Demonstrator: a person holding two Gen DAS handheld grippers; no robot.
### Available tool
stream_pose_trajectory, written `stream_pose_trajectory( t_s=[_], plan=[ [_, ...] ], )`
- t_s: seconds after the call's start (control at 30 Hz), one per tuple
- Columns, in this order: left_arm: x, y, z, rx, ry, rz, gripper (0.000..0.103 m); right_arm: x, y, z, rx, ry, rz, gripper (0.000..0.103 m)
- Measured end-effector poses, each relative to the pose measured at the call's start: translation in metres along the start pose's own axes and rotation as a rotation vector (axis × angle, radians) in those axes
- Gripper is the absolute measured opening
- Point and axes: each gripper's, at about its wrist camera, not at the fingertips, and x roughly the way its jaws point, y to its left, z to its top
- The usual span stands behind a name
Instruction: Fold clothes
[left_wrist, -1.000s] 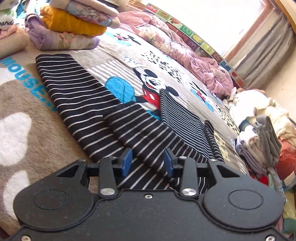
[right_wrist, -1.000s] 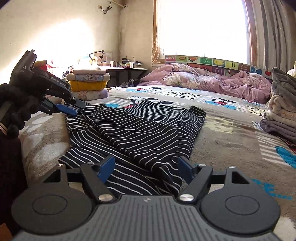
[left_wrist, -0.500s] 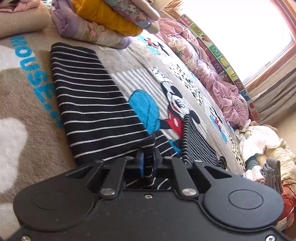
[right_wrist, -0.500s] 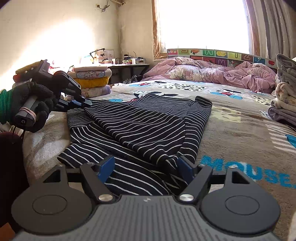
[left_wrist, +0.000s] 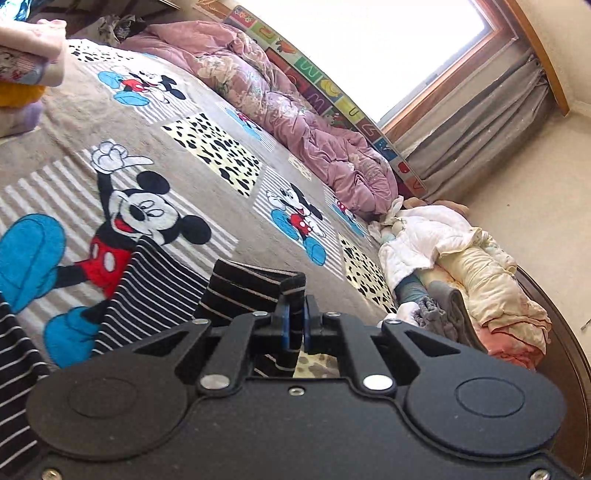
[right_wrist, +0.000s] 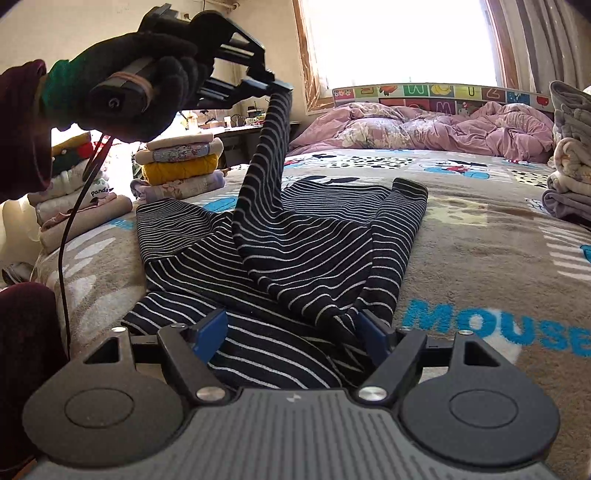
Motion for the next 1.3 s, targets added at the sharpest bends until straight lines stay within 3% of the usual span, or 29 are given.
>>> stream_pose_trajectory(
  t_s=[0.2, 0.47, 0.73, 1.3],
  plan=[
    [0.054, -0.035, 0.003, 0.008, 0.042, -0.006, 0.004, -0.001, -0.005, 0.001, 0.043, 0.005, 0.026, 0.077],
    [0.109, -0.037, -0.003, 0.009, 0.079, 0.048, 0.004, 0.001, -0.019, 0.002, 0.138, 0.007, 0.065, 0.077],
    [0.139, -0.035, -0.004, 0.027, 0.100, 0.051, 0.004, 0.003, -0.024, 0.002, 0.176, 0.012, 0.093, 0.078],
    [0.194, -0.038, -0.030, 0.227, 0.142, 0.178, 0.004, 0.004, -0.026, 0.003, 0.201, 0.014, 0.114, 0.081]
  ],
)
